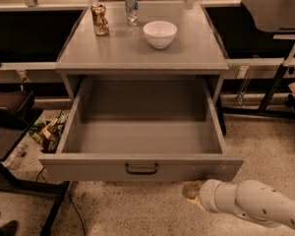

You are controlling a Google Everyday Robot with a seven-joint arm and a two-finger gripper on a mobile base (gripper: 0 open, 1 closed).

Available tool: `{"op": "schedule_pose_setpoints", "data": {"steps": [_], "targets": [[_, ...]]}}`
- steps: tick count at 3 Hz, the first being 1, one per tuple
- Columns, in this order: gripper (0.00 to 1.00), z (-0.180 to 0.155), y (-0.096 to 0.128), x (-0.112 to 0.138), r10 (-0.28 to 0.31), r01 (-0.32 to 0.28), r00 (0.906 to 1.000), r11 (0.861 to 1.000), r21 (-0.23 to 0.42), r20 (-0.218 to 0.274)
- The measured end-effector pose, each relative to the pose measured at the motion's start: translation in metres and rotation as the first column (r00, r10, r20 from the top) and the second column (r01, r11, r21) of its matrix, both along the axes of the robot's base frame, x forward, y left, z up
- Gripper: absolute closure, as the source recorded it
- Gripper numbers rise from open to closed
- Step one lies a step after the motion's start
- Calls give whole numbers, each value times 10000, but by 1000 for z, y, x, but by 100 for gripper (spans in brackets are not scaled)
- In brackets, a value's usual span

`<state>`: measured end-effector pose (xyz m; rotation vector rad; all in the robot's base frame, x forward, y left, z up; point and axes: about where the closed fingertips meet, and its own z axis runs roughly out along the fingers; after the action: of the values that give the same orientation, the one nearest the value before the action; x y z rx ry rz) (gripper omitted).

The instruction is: Close top drawer

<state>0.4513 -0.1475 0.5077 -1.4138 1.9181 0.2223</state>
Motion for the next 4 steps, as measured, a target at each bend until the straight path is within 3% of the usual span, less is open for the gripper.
{"op": "schedule_pose_setpoints", "data": {"steps": [1,2,3,4], "targets": [[100,2,9,10,228,-237,9991,9994,235,357],[100,15,17,35,524,-561,9931,9979,329,1046],[100,19,19,42,655,-704,9898,9969,345,1264],[100,32,31,76,1025,-1114,9774,9930,383,1847]]}}
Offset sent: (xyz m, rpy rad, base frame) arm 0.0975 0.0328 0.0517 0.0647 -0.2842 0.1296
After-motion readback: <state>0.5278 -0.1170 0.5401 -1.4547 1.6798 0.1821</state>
